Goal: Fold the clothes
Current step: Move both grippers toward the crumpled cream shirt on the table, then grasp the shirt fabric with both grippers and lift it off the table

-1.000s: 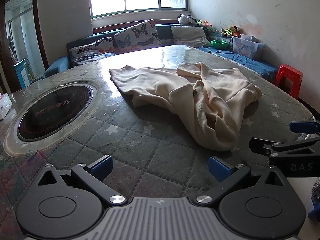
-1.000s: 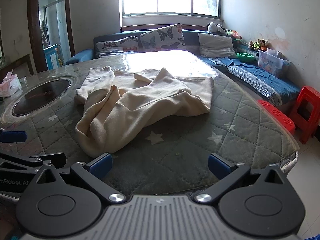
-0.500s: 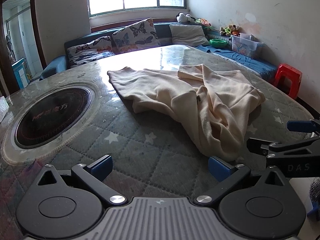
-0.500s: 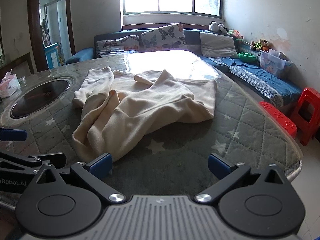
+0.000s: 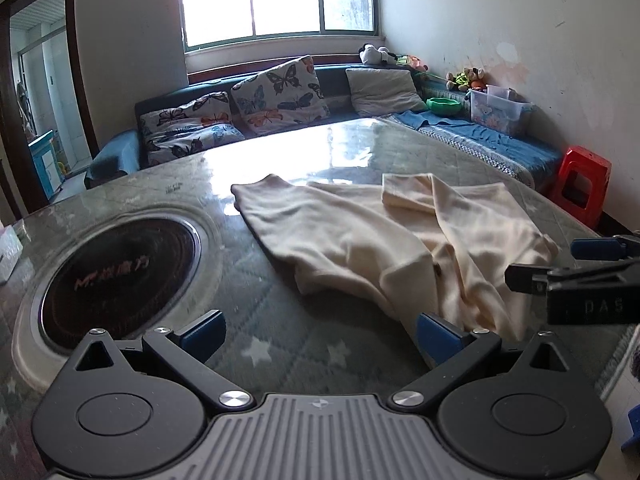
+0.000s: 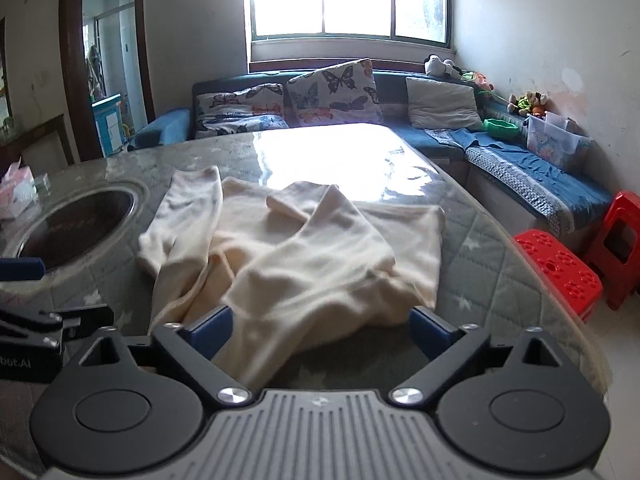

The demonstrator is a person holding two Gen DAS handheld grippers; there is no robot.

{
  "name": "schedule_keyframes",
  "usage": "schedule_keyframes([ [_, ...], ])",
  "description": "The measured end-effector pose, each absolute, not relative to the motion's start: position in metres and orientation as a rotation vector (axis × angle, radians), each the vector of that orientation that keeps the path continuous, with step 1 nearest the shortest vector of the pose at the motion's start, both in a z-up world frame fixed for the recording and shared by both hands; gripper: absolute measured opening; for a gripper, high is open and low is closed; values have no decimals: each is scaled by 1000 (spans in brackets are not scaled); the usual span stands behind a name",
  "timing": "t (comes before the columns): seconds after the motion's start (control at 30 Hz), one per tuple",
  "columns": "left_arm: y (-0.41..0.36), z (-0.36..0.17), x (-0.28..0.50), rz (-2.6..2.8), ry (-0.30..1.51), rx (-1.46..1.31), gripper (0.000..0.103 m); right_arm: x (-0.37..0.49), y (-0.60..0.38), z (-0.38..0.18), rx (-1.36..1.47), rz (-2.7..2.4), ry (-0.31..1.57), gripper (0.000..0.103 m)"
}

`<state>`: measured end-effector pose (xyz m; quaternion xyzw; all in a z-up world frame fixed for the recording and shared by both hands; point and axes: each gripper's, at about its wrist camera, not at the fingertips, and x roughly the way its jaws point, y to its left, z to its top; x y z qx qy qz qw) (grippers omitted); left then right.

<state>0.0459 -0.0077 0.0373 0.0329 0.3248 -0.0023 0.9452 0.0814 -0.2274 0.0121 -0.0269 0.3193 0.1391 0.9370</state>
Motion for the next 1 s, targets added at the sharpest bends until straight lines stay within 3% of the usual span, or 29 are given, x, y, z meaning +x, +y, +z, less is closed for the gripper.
schedule_keyframes([
  [0.4, -10, 48, 108, -18, 670, 57, 96, 176, -227, 19, -19, 290, 699, 73],
  [0.7, -18, 47, 171, 23, 718, -22, 89, 236, -217, 6, -8, 299, 746, 63],
  [0.87, -24, 39, 203, 46, 749, -31, 88, 262, -213, -7, 8, 307, 791, 49],
  [1.0, -28, 25, 218, 54, 795, -2, 69, 272, -212, -16, 1, 305, 815, 37],
])
